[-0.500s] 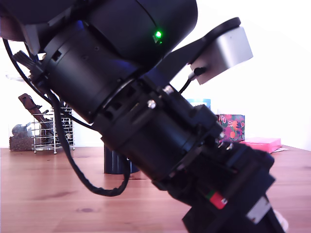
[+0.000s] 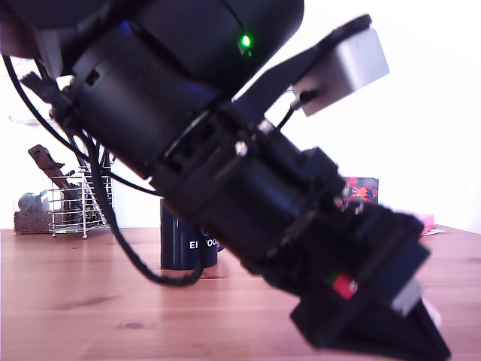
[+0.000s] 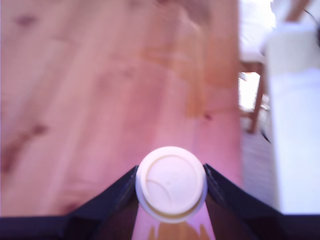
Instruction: Pick up the coffee capsules from the table one by one and drop them inside the nearest coffee cup
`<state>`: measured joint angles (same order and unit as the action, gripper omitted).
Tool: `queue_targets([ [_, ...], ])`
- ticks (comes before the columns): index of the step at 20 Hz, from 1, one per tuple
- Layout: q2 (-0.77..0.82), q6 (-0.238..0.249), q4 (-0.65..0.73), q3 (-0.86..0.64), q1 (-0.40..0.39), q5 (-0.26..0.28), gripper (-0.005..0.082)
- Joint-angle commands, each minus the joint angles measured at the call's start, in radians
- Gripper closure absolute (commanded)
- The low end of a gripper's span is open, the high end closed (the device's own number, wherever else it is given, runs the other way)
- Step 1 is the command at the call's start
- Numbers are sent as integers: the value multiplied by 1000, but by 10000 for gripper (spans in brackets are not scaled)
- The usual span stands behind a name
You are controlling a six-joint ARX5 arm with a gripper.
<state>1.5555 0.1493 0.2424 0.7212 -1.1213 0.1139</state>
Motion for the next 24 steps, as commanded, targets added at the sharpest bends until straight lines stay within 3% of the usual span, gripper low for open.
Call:
queue_targets([
  [1,-24,-14,-12,0,27,-27,517],
  [5,-129,-30,-8,-33,102,-90,517],
  [10,-312,-30,76,-164,200,-175,517],
  [16,-528,-47,78,-294,334,-288,517],
  [20,-625,-52,43,-319,400,-291,517],
  [24,-606,-51,51,-319,438,-290,517],
])
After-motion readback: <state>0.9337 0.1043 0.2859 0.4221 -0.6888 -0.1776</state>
